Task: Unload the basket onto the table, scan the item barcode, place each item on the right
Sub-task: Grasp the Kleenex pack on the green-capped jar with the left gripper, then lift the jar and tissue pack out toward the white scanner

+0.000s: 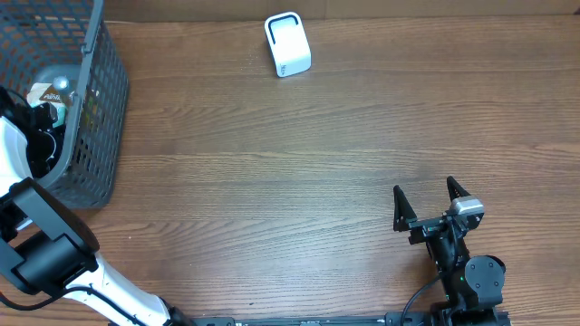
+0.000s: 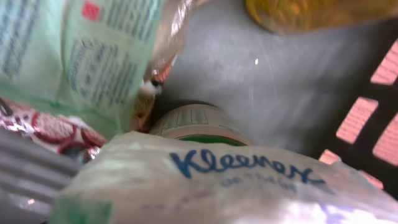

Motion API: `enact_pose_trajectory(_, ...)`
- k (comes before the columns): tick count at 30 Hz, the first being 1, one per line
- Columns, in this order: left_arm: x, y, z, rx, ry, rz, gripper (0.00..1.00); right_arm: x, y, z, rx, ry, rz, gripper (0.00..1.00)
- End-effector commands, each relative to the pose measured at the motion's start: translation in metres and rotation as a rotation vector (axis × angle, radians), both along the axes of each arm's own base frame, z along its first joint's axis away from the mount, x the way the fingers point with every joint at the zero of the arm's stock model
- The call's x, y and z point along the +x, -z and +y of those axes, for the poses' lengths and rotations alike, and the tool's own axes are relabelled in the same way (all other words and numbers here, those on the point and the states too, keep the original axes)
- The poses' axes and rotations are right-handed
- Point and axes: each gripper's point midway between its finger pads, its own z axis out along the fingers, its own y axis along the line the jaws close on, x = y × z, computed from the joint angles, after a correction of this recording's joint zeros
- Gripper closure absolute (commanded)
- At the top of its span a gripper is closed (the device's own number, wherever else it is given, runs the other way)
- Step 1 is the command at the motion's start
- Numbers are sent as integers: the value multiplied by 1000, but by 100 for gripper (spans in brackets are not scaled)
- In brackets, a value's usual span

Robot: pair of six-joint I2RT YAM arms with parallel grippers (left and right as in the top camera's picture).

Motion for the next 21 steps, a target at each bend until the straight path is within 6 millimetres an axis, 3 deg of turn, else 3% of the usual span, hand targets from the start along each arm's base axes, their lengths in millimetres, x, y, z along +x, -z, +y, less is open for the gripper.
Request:
enact_pose_trajectory(1, 11, -40, 12, 62, -40, -57, 50, 0, 2, -1, -1, 8, -2, 0)
enact_pose_trajectory(6, 14, -107, 25, 159, -98, -134, 51, 0, 2, -1, -1, 8, -2, 0)
enact_pose_trajectory(12, 14, -196, 25, 248, -143, -299, 53, 0, 2, -1, -1, 8, -2, 0)
enact_pose_trajectory(17, 13, -249, 9, 229, -191, -455, 65, 0, 2, -1, -1, 8, -2, 0)
enact_pose_trajectory(21, 15, -272, -15, 189, -180, -530, 66, 0, 2, -1, -1, 8, -2, 0)
